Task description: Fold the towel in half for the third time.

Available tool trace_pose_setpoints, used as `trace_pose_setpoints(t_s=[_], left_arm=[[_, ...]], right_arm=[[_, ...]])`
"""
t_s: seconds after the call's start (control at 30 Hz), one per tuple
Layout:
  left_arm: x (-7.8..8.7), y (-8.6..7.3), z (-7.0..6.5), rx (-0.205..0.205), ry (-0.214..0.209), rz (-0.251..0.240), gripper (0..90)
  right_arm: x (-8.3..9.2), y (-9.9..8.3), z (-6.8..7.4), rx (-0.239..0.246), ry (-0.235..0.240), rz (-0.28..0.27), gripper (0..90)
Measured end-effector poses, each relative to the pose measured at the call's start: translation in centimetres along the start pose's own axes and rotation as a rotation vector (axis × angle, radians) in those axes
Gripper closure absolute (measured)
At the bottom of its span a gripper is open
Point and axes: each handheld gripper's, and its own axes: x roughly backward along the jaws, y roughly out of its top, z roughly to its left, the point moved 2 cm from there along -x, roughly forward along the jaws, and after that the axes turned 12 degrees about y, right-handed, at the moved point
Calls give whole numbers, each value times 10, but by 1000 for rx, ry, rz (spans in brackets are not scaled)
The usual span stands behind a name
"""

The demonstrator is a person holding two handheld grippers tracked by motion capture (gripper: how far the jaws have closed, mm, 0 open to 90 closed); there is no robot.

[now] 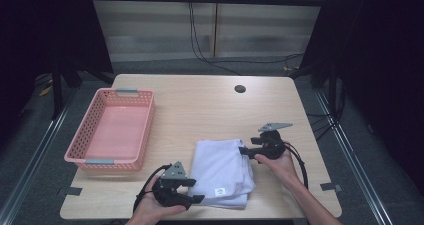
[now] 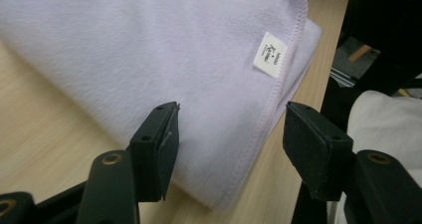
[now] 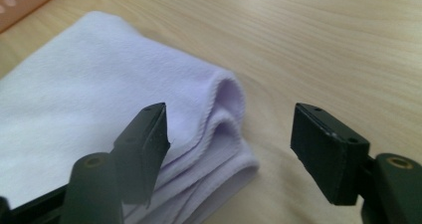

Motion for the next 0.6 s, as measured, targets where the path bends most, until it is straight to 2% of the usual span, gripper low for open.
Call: trace_pose_setpoints(t_s=[0.07, 0.1, 0.17, 0.2, 0.23, 0.3, 0.33, 0.37, 0.4, 0.43, 0.53, 0.6], left_arm=[[3, -4, 5, 22, 29, 14, 363], [4, -6, 7, 34, 21, 19, 345], [3, -12, 9, 44, 36, 46, 327], [2, -14, 9, 44, 23, 60, 304], [1, -15, 9, 42, 31, 75, 299], [-1, -15, 8, 51, 28, 72, 290], [-2, -14, 9, 44, 27, 75, 287], [-6, -14, 10, 34, 16, 95, 277], [-6, -14, 10, 34, 16, 95, 272], [-9, -15, 11, 29, 11, 101, 272], [-14, -14, 10, 9, 32, 118, 272], [-18, -11, 10, 13, 27, 115, 273]], right_arm=[[1, -4, 4, 18, 3, -2, 246], [0, -7, 5, 20, 9, 2, 238], [-3, -11, 4, 23, 6, 12, 209], [-5, -12, 3, 16, 13, 16, 190], [-6, -13, 2, 13, 18, 17, 191], [-10, -14, 1, 18, 28, 28, 199], [-11, -15, 3, 8, 42, 36, 194], [-13, -15, 6, 33, 37, 47, 201], [-13, -15, 6, 33, 37, 47, 201], [-17, -14, 9, 64, 21, 59, 193], [-21, -16, 4, 58, 6, 76, 139], [-23, -19, 2, 39, 25, 74, 138]])
